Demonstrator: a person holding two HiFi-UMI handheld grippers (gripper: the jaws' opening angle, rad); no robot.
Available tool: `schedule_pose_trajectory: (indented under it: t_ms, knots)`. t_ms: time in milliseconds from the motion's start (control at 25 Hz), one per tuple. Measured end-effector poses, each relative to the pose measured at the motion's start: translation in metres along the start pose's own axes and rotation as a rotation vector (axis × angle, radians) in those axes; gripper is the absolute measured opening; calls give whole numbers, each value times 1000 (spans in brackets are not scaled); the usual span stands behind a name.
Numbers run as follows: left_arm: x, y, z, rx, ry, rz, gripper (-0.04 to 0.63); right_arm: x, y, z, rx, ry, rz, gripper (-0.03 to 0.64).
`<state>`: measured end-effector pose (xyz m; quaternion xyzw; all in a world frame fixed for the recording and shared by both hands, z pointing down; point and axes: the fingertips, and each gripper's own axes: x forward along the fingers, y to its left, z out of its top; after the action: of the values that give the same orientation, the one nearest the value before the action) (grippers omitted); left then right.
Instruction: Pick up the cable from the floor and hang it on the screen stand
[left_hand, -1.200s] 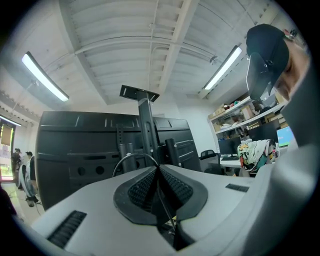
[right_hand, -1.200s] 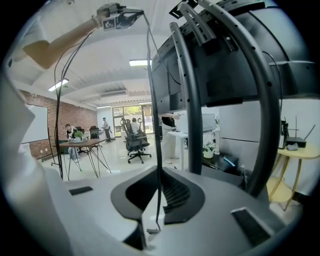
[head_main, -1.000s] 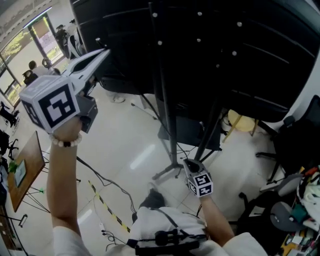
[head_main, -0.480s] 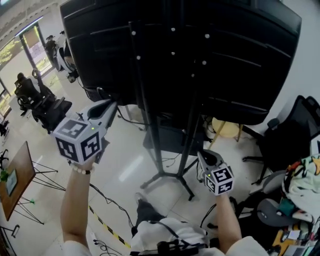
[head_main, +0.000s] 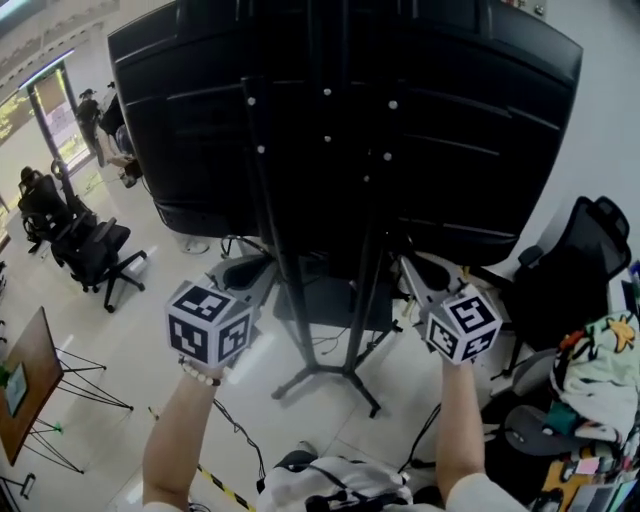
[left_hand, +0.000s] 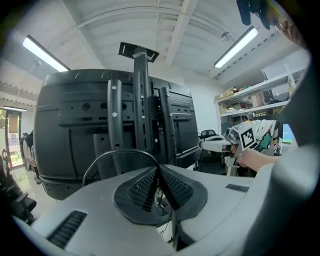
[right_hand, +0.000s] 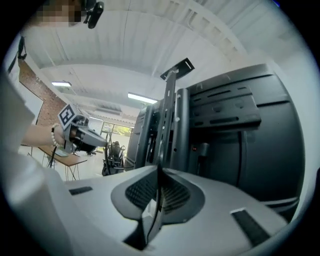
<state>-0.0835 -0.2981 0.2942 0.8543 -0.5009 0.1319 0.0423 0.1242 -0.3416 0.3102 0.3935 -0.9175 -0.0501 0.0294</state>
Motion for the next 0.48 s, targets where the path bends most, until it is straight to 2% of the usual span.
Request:
schedule_pose_trajectory:
  t_ms: [160, 360, 480]
  knots:
    - [25, -4, 6, 10, 20, -27, 14, 17, 1, 56, -58, -65, -15, 29]
    - [46, -8, 31, -10, -15, -103, 14, 33, -4, 131, -135, -137, -54, 29]
    - [45, -9, 52, 11, -47, -133, 14, 40, -9, 178, -201, -174, -76, 28]
